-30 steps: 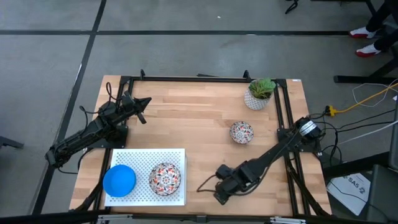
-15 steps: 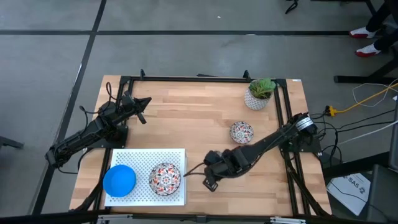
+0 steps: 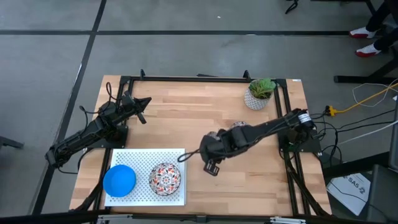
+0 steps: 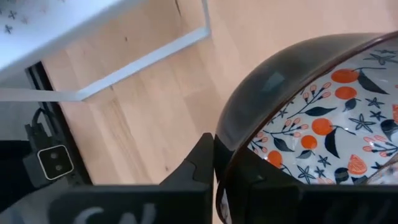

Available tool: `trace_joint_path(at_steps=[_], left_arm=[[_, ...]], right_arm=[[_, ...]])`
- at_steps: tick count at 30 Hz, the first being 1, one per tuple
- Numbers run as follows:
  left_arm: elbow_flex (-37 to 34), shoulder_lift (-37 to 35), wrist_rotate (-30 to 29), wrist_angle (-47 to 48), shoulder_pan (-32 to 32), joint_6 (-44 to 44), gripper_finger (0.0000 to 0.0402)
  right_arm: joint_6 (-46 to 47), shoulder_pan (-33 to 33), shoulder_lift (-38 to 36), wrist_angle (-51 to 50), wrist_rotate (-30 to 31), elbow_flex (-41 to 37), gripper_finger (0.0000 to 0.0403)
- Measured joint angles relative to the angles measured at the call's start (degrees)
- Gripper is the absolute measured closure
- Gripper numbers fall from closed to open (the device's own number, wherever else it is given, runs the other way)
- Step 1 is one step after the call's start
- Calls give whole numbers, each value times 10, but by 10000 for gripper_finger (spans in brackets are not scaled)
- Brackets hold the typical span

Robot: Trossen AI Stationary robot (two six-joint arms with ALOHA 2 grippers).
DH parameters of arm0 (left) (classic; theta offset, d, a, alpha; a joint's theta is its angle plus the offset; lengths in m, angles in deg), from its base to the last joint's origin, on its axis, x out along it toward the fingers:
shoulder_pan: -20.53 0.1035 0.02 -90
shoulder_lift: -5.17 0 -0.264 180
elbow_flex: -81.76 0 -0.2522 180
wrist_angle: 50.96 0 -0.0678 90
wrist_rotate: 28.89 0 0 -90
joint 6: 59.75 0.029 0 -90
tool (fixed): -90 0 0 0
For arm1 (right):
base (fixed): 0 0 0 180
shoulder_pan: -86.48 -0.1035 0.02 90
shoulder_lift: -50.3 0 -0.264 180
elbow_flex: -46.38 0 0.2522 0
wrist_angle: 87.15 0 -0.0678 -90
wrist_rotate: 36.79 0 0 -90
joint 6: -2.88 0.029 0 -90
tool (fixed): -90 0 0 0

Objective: Pick & Place Mini bowls
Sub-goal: Stack the patterned bowl on the stacked patterned bowls on the shelf

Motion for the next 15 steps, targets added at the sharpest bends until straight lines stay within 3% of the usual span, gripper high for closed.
trace_joint_path(at_steps=[15], left_arm=[[0,0,0,0,0,0,398]], right_arm=[[-176,81,0,-24,0,119,386]])
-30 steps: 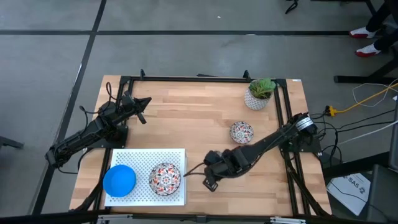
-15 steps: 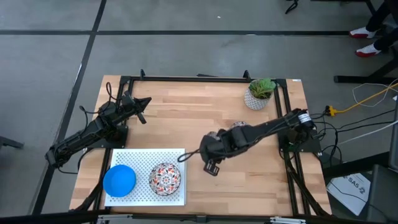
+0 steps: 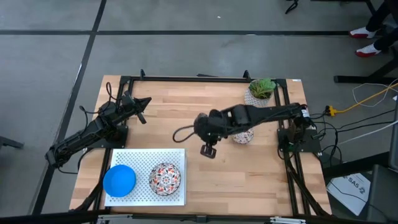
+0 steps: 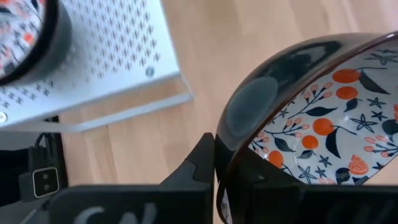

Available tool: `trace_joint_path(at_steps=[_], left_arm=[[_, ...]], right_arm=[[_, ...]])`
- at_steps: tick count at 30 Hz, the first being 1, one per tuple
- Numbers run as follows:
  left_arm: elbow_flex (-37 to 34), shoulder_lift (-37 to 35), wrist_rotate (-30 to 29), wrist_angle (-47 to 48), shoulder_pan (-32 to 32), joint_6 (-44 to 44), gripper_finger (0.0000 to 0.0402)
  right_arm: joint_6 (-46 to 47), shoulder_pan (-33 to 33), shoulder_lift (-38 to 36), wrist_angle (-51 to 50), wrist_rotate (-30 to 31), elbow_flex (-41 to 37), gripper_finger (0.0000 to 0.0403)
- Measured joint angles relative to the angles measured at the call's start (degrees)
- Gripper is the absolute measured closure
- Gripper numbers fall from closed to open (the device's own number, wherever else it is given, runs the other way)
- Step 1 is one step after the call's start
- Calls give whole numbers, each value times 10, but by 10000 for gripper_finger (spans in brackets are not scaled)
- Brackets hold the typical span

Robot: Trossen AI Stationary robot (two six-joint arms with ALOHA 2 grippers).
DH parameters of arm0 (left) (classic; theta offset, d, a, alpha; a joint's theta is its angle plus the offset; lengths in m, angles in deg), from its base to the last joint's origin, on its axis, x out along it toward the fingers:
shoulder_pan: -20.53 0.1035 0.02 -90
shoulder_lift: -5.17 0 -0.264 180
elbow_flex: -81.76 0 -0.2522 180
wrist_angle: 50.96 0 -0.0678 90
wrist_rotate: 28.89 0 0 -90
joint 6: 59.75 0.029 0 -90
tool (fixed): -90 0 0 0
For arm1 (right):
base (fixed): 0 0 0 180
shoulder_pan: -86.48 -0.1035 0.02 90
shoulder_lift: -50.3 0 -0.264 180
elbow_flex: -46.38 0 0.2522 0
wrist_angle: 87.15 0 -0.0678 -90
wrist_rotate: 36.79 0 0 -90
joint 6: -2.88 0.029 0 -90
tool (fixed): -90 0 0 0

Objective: Pick & Place Mini bowls
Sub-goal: Stack the patterned bowl on the stacked patterned bowls on the shelf

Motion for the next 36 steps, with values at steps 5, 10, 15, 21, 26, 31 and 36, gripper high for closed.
trace_joint_path(at_steps=[5,10,15,21,26,31,36], left_arm=[[0,0,0,0,0,0,398],[0,0,0,0,0,0,398],[0,0,0,0,0,0,398],[0,0,0,0,0,0,397],[0,0,0,0,0,0,397],[0,0,0,0,0,0,398],[0,0,0,0,0,0,398]], right_arm=[[-53,17,0,4,0,38,386],[-111,20,0,40,0,64,386],[-182,20,0,85,0,74,386],[-278,19,0,129,0,74,386],[-376,9,0,140,1,74,386],[-500,-9,0,140,-23,74,385],[-562,-25,0,168,-57,74,384]])
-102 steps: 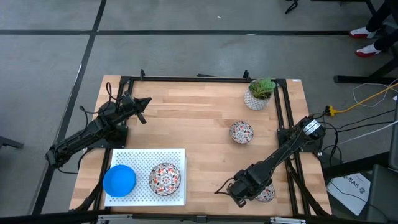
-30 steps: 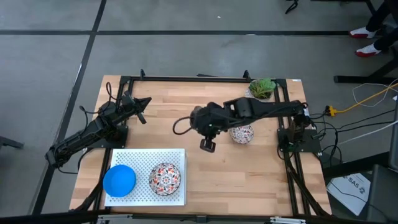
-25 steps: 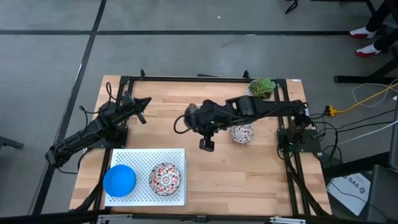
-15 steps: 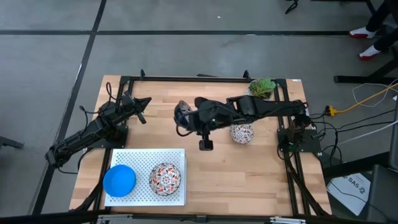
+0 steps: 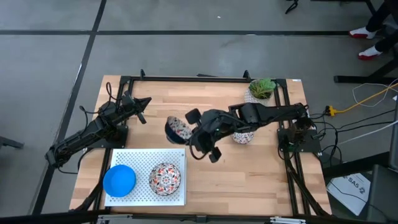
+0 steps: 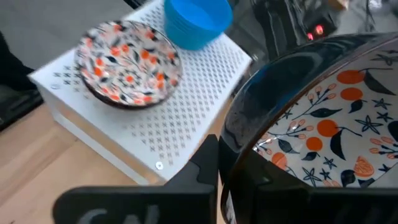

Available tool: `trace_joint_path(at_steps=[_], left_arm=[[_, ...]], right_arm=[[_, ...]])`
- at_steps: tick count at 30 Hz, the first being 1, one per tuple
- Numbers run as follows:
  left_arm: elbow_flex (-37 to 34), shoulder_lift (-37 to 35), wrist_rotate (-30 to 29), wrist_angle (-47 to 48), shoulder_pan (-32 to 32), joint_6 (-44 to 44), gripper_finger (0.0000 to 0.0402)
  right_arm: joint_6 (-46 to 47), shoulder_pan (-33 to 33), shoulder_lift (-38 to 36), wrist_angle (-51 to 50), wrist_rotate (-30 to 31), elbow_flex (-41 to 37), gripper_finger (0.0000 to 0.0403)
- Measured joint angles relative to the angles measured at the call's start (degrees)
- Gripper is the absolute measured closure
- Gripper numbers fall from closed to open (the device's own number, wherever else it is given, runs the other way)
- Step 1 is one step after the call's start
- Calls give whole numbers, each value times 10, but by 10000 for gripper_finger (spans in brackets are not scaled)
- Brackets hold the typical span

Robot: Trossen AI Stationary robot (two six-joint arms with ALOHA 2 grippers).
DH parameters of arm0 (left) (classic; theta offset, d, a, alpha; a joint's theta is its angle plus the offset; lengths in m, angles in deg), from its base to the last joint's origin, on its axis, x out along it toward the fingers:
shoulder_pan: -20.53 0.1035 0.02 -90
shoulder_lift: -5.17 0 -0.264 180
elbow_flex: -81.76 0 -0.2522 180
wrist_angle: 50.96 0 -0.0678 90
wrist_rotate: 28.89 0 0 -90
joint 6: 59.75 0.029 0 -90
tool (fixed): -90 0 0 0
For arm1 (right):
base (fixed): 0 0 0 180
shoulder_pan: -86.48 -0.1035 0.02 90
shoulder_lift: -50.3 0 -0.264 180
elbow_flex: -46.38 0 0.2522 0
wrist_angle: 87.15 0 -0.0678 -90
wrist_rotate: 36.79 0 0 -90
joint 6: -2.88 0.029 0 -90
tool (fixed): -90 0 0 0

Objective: Pick & Place Mini bowls
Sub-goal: Stack the patterned bowl on the stacked patterned bowls on the shelf

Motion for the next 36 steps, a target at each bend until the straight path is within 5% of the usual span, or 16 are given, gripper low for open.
trace_joint_path(at_steps=[20,31,36], left_arm=[[0,0,0,0,0,0,398],[0,0,0,0,0,0,398],[0,0,-1,0,0,0,398]], right_arm=[[-203,-74,5,23,-3,-4,382],[-256,-104,69,22,82,-5,382],[-353,-124,91,45,138,-5,382]])
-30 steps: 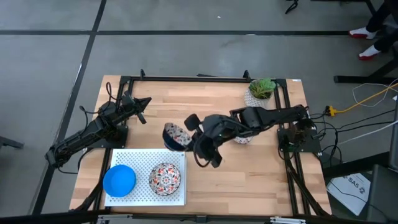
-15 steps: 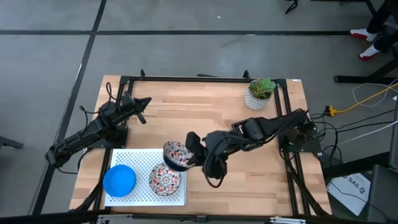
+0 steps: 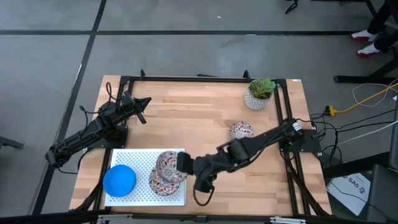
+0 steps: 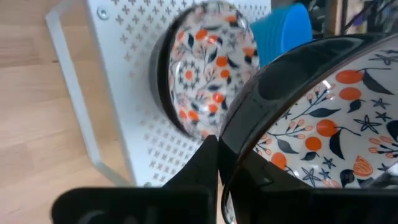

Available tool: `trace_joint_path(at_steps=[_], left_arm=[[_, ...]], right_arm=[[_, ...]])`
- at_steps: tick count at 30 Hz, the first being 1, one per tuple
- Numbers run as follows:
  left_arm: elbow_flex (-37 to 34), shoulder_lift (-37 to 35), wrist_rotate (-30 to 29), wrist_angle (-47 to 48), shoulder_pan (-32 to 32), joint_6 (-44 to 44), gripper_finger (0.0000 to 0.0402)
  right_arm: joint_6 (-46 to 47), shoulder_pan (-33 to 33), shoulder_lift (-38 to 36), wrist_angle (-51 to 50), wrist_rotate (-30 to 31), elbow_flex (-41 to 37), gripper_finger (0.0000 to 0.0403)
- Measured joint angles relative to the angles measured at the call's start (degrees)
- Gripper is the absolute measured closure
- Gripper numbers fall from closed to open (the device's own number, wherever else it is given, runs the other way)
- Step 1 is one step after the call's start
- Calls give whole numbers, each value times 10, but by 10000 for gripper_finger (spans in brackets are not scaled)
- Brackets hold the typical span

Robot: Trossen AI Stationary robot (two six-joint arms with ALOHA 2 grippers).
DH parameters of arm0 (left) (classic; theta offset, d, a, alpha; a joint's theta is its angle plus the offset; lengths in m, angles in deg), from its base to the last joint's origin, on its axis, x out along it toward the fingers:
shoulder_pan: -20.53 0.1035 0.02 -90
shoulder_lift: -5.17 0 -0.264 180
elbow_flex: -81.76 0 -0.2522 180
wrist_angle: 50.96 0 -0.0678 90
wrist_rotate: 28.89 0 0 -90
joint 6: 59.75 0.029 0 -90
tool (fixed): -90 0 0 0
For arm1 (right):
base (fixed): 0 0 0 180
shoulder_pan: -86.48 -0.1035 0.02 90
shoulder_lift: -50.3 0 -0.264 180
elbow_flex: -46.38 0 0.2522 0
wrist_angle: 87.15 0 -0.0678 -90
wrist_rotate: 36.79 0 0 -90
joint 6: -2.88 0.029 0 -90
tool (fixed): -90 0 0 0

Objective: Pick & Place Mini bowls
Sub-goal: Stack the patterned bowl on the stacked patterned bowls on the shelf

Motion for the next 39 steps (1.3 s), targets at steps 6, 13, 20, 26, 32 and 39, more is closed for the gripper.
trace_joint_path(at_steps=[6,13,20,26,32,39], left_arm=[[0,0,-1,0,0,0,398],[0,0,-1,1,0,0,397],[0,0,-1,0,0,0,398],[0,0,-1,1,0,0,398],[0,0,-1,0,0,0,398],[0,0,-1,0,0,0,398]], right_arm=[[-30,-8,19,7,9,0,382],[-56,-10,31,5,13,0,382],[-57,-9,39,14,-2,0,375],[-57,-10,43,14,-22,0,365],[-55,-6,43,26,-36,0,364],[-50,6,43,48,-39,0,363]])
